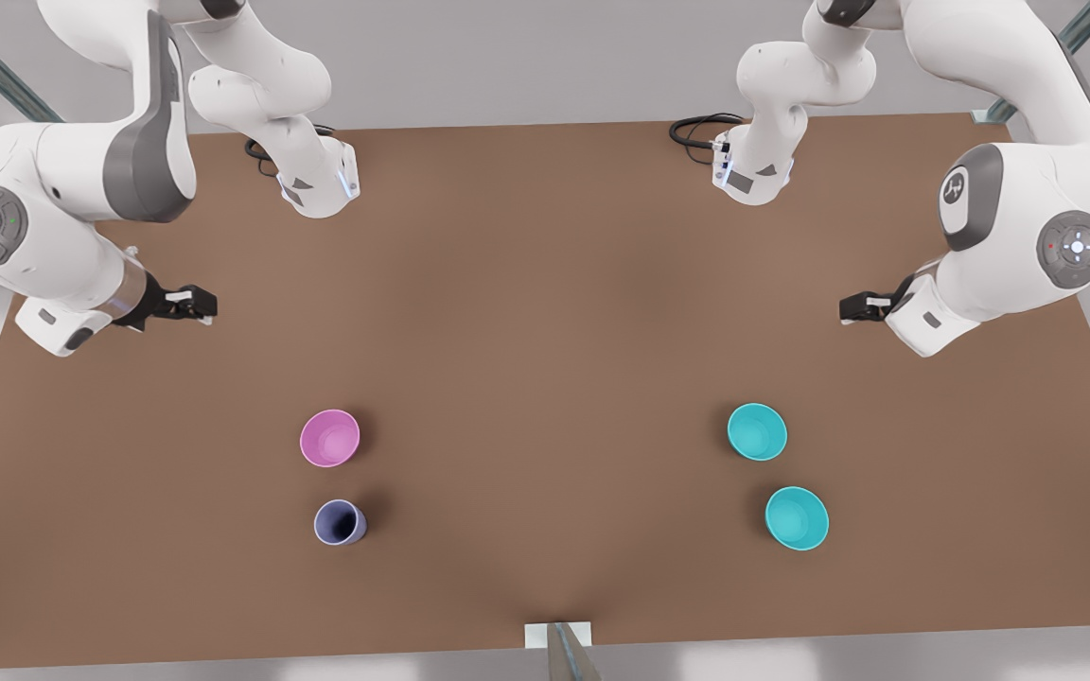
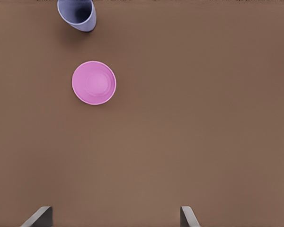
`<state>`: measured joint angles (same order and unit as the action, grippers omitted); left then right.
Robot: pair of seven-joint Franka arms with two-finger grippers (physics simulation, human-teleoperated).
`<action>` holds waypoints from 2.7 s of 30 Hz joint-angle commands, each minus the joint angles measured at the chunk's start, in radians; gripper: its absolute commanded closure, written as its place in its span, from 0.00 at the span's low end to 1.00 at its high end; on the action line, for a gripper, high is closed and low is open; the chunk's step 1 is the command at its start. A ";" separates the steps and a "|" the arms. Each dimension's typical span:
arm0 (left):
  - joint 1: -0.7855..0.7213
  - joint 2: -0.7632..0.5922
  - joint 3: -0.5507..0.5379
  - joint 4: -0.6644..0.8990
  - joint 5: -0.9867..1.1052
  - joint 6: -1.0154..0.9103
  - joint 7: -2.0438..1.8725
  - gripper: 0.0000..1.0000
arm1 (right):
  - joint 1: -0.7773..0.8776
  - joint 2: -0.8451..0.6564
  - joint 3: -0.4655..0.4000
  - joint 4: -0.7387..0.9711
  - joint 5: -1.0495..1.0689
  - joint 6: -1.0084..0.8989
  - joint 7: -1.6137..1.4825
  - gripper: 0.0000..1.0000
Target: Stack the blue bowl on the pink bowl
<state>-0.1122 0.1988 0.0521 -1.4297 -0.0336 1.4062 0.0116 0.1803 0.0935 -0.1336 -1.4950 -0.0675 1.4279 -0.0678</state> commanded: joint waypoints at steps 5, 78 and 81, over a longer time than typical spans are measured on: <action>0.000 -0.002 0.000 0.000 -0.026 0.007 0.036 0.00 | -0.007 0.259 -0.004 0.053 0.025 0.012 -0.017 0.00; -0.007 0.024 -0.049 0.011 -0.026 -0.053 0.030 0.00 | 0.547 0.962 0.031 0.328 0.614 1.165 0.600 0.78; -0.011 0.054 -0.049 0.011 -0.026 -0.050 0.024 0.00 | 0.544 0.959 0.032 0.344 0.614 1.157 0.605 0.00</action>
<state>-0.1229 0.2551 0.0026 -1.4193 -0.0591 1.3548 0.0421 0.7246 1.0511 -0.1020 -1.1563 0.5453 2.5256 0.2576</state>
